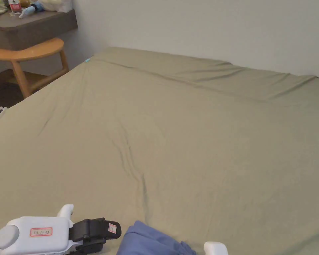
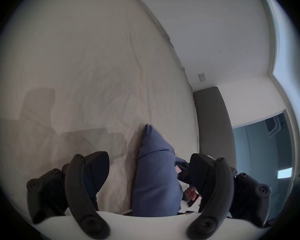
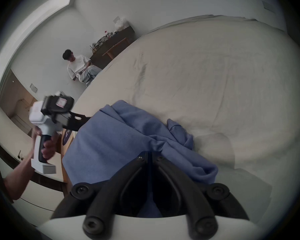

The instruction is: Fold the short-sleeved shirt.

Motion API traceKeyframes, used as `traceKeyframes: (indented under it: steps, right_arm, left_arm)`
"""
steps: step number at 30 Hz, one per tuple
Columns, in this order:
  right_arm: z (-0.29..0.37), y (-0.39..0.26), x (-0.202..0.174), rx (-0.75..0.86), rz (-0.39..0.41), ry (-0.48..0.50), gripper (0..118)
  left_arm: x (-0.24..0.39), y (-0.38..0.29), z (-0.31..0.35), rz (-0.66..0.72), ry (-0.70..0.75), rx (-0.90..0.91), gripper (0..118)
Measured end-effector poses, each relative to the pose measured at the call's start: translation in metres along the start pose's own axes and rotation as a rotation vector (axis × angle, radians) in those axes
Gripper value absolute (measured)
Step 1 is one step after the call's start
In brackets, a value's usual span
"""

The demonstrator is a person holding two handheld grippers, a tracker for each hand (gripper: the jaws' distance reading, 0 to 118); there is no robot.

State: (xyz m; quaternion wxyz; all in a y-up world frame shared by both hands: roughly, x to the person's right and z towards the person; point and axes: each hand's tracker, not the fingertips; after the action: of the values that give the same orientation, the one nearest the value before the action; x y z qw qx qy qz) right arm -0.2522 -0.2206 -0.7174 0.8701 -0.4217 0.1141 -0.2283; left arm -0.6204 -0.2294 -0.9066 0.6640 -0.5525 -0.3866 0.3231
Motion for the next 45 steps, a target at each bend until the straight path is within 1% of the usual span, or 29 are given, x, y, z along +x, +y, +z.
traceKeyframes:
  steps: [2, 5, 6, 7, 8, 9, 10, 11, 12, 13, 15, 17, 18, 21, 22, 23, 25, 27, 30, 32, 35, 36, 37, 38, 39, 41, 42, 43, 45]
  right_arm:
    - [0.004, 0.0, 0.004, -0.002, 0.003, 0.013, 15]
    - [0.002, 0.004, 0.001, -0.011, 0.01, 0.017, 15]
    - [0.002, 0.003, 0.002, -0.011, 0.018, 0.016, 15]
    - [0.002, 0.003, 0.002, -0.011, 0.02, 0.015, 15]
    - [0.003, 0.004, 0.001, -0.012, 0.02, 0.014, 15]
    - [0.003, 0.004, 0.001, -0.012, 0.018, 0.012, 15]
    - [0.004, 0.003, 0.001, -0.005, 0.009, 0.01, 15]
    - [0.004, 0.005, -0.001, -0.01, 0.003, -0.009, 15]
    - [0.005, 0.006, -0.002, -0.014, 0.003, -0.003, 15]
    - [0.009, 0.007, -0.004, -0.005, 0.002, -0.001, 15]
    - [0.017, 0.012, -0.012, 0.003, 0.003, -0.001, 15]
    - [0.032, 0.02, -0.021, 0.053, 0.009, 0.018, 15]
    - [0.039, 0.024, -0.024, 0.075, 0.011, 0.026, 15]
    - [0.065, 0.043, -0.037, 0.141, 0.029, 0.033, 15]
    - [0.075, 0.049, -0.042, 0.176, 0.051, 0.029, 15]
    - [0.085, 0.053, -0.045, 0.196, 0.066, 0.02, 15]
    - [0.107, 0.06, -0.05, 0.24, 0.091, 0.009, 15]
    - [0.126, 0.064, -0.051, 0.263, 0.091, -0.005, 15]
    - [0.151, 0.063, -0.047, 0.338, 0.094, -0.048, 15]
    - [0.167, 0.062, -0.046, 0.351, 0.096, -0.045, 15]
    - [0.181, 0.06, -0.048, 0.384, 0.104, -0.074, 15]
    - [0.185, 0.06, -0.048, 0.39, 0.103, -0.081, 15]
    - [0.187, 0.06, -0.047, 0.398, 0.098, -0.085, 15]
    - [0.188, 0.06, -0.046, 0.407, 0.092, -0.087, 15]
    - [0.19, 0.061, -0.045, 0.412, 0.086, -0.087, 15]
    - [0.197, 0.063, -0.047, 0.414, 0.079, -0.086, 15]
    - [0.201, 0.065, -0.049, 0.42, 0.087, -0.094, 15]
    - [0.21, 0.067, -0.053, 0.439, 0.111, -0.112, 15]
    - [0.23, 0.073, -0.061, 0.481, 0.16, -0.148, 15]
  left_arm:
    - [-0.003, -0.003, -0.018, 0.003, -0.044, -0.063, 103]
    - [0.014, -0.02, -0.048, 0.03, -0.146, -0.137, 103]
    - [0.015, -0.024, -0.06, 0.056, -0.208, -0.18, 102]
    - [0.01, -0.025, -0.078, 0.095, -0.22, -0.232, 95]
    - [0.012, -0.03, -0.088, 0.109, -0.201, -0.249, 79]
    - [0.018, -0.032, -0.091, 0.05, -0.19, -0.216, 45]
    - [0.023, -0.032, -0.095, -0.031, -0.084, -0.233, 38]
    - [0.019, -0.029, -0.093, -0.045, -0.027, -0.234, 38]
    - [0.012, -0.025, -0.089, 0.032, -0.111, -0.242, 38]
    - [0.011, -0.021, -0.083, 0.065, -0.146, -0.262, 36]
    - [0.012, -0.006, -0.074, -0.006, -0.064, -0.293, 36]
    - [0.022, 0.011, -0.059, -0.121, 0.002, -0.329, 36]
    - [0.023, 0.021, -0.05, -0.138, 0.026, -0.332, 36]
    - [0.03, 0.053, -0.012, -0.211, 0.153, -0.34, 36]
    - [0.032, 0.066, 0.005, -0.246, 0.235, -0.336, 36]
    - [0.012, 0.091, 0.018, -0.267, 0.31, -0.332, 36]
    - [0.008, 0.122, 0.056, -0.285, 0.434, -0.328, 35]
    - [0.009, 0.136, 0.087, -0.275, 0.526, -0.302, 35]
    - [-0.005, 0.16, 0.131, -0.208, 0.645, -0.272, 35]
    - [-0.017, 0.165, 0.148, -0.165, 0.727, -0.241, 35]
    - [-0.033, 0.163, 0.15, -0.135, 0.752, -0.221, 35]
    - [-0.038, 0.159, 0.147, -0.105, 0.744, -0.196, 40]
    - [-0.041, 0.154, 0.14, -0.063, 0.728, -0.156, 64]
    - [-0.04, 0.147, 0.136, -0.049, 0.755, -0.11, 85]
    - [-0.039, 0.143, 0.135, -0.075, 0.776, -0.064, 99]
    - [-0.022, 0.134, 0.147, -0.127, 0.758, 0.035, 101]
    - [-0.01, 0.135, 0.152, -0.101, 0.693, 0.153, 100]
    - [0.007, 0.135, 0.164, -0.084, 0.69, 0.222, 100]
    - [0.056, 0.127, 0.185, -0.158, 0.712, 0.387, 100]
